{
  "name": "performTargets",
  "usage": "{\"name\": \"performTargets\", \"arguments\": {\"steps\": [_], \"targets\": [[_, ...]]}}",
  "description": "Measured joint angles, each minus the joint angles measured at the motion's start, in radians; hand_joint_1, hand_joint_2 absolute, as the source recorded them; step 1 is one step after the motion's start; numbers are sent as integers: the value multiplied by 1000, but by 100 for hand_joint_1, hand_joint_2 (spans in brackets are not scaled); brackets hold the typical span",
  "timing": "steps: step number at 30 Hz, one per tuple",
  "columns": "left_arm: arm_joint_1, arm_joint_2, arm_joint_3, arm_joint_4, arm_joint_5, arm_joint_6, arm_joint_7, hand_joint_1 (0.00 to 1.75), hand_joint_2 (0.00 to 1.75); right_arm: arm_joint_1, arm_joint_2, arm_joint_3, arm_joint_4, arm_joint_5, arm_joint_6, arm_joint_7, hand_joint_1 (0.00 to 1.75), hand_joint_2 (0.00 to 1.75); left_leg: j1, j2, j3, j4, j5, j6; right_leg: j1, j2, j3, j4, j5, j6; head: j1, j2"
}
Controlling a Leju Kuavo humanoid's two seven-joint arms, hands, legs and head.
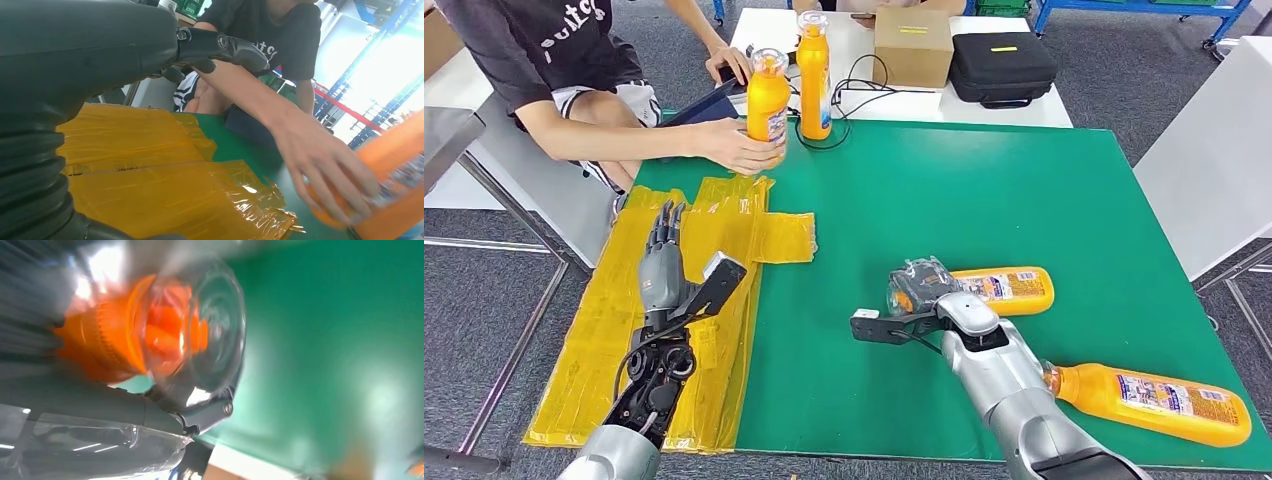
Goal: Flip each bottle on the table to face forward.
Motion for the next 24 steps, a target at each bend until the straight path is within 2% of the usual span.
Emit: {"name": "performTargets", "arguments": {"steps": [11,24], "targets": [[4,2,2,0,14,-1,-2,0,175,6,-3,44,-7,-82,1,-8,0,175,0,0,0,0,0,0,0,0,0,0,0,0,0,0],[9,3,3,0,14,-1,-1,0,175,8,-4,69,-22,-114,-18,-11,0,175,0,0,0,0,0,0,0,0,0,0,0,0,0,0]]}}
